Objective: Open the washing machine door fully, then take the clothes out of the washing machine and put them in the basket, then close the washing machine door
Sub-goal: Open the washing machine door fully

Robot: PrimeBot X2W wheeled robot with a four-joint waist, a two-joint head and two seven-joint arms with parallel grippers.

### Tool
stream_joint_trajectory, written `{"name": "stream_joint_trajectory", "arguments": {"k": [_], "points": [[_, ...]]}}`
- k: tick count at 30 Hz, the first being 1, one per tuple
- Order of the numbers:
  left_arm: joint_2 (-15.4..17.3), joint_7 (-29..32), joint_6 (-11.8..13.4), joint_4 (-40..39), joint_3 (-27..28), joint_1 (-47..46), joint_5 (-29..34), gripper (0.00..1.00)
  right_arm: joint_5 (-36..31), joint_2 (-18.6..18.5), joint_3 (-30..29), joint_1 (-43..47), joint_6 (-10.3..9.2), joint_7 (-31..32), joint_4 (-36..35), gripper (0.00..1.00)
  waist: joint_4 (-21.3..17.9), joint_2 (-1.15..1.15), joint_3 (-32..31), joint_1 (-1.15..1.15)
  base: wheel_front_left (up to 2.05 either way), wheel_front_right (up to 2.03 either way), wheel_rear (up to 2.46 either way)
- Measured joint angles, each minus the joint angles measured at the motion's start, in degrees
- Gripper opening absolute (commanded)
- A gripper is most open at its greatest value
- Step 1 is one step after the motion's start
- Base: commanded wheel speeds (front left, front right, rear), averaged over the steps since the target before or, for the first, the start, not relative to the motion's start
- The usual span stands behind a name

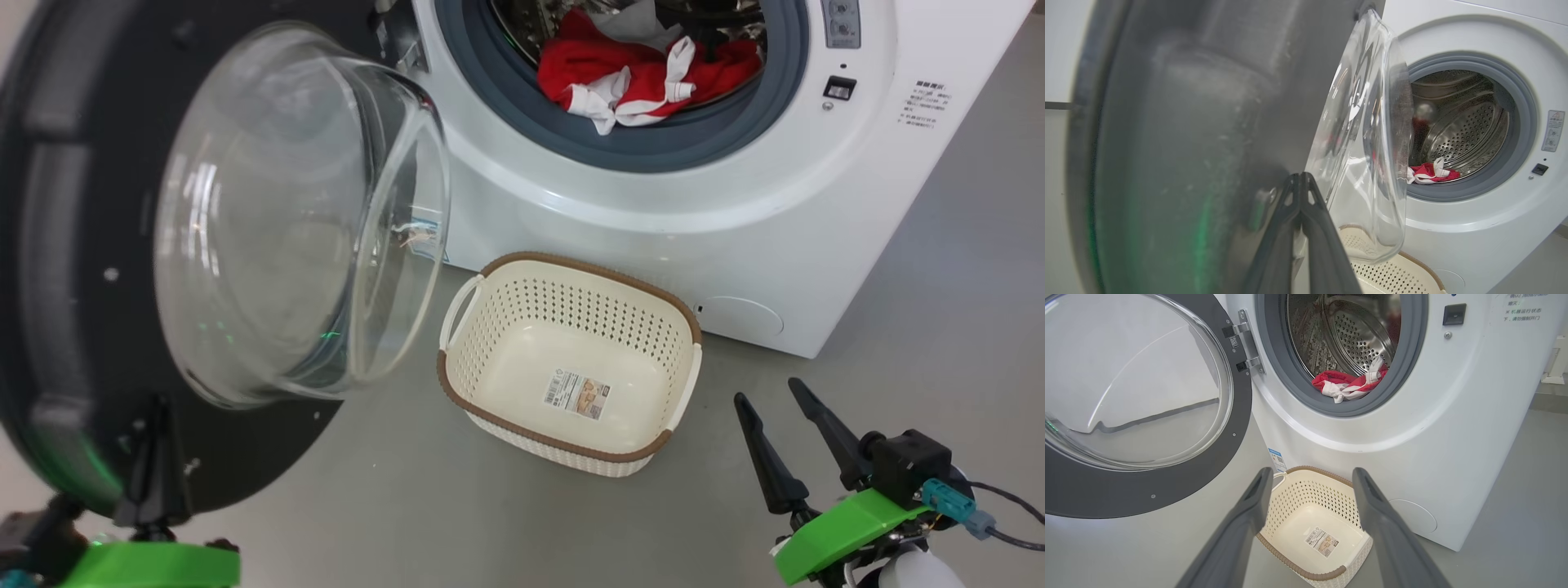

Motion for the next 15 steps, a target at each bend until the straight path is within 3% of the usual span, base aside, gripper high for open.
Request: {"name": "stream_joint_trajectory", "arguments": {"k": [15], "points": [[4.9, 0.0, 0.0, 9.1, 10.0, -9.7, 2.5, 0.00, -0.5, -1.1, 0.4, -4.0, 0.00, 0.0, 0.1, 1.00, -1.4, 0.00, 4.1, 0.00, 0.00, 0.00, 0.00]]}}
